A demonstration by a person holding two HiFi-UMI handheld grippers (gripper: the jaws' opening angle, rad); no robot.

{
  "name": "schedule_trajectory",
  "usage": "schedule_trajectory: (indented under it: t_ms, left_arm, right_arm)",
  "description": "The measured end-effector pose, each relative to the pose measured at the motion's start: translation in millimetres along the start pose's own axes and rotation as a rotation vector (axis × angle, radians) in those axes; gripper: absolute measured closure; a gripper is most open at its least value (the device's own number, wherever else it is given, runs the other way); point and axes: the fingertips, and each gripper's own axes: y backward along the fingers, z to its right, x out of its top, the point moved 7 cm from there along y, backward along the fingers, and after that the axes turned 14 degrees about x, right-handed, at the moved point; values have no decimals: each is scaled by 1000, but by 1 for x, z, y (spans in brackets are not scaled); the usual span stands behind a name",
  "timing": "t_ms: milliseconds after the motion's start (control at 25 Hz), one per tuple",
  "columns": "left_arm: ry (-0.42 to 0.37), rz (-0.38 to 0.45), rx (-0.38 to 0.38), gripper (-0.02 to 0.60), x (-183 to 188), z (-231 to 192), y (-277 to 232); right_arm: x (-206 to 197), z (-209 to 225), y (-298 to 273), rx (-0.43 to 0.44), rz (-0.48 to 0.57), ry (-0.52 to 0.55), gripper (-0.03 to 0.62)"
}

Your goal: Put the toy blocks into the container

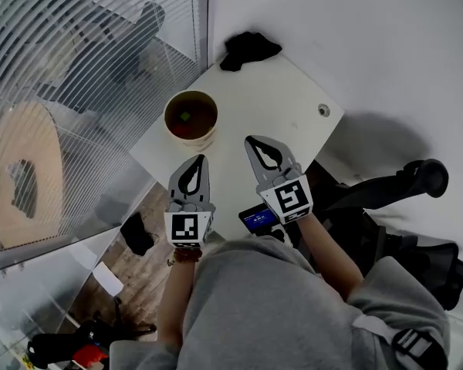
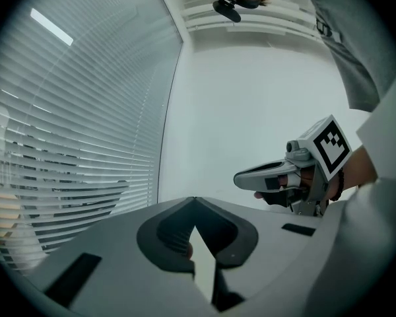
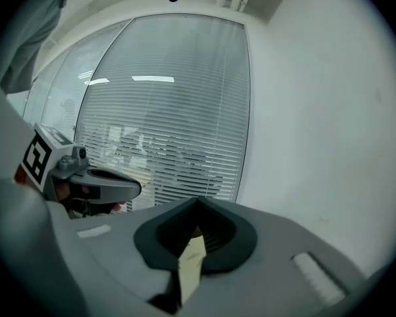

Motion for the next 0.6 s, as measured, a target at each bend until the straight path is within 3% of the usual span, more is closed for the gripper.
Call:
schedule_trajectory:
  t_ms: [600]
  left_arm:
    - [13,-15,-20,574,-16,13,10]
  right_arm:
    - [-11,-3,20,-17,-26,23,582]
